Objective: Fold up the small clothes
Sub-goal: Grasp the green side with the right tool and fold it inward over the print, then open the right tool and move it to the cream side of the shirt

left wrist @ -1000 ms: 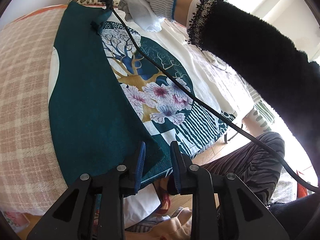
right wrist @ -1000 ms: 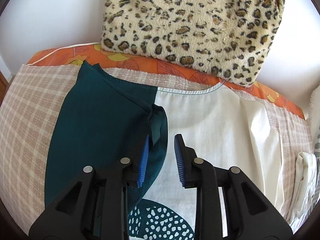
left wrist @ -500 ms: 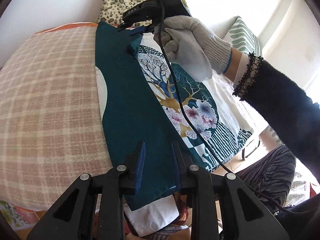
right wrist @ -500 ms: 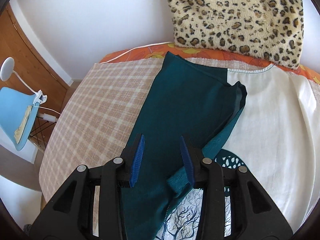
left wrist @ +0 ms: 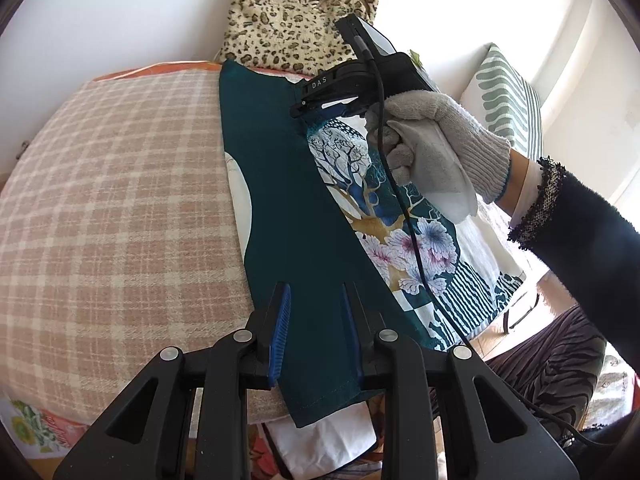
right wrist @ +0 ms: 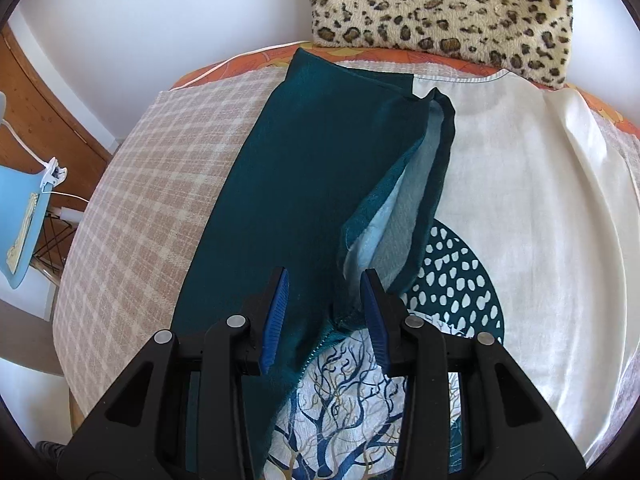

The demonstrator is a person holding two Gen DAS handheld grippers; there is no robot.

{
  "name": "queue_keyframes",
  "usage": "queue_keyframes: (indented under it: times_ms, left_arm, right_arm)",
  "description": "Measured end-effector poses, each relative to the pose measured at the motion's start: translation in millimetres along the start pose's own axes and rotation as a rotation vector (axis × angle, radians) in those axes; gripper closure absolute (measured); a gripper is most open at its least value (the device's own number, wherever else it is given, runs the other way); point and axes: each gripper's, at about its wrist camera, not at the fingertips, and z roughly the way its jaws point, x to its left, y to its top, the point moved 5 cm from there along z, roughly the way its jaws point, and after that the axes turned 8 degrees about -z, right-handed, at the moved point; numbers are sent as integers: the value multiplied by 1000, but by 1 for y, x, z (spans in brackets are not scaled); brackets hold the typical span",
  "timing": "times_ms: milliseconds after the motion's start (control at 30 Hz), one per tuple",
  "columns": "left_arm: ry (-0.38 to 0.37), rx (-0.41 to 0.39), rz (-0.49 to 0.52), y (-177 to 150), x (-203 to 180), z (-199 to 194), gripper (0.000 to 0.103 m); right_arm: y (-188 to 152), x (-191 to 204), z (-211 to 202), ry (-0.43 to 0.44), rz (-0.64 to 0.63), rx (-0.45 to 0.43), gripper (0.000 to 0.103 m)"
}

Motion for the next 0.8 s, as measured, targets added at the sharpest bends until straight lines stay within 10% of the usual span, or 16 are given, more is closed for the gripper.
queue_keyframes:
  times_ms: [800]
  left_arm:
    - [-102,11,234,-35,-129,29,79]
  right_arm:
    - [-66,-137,-166,-69,197,-191,64]
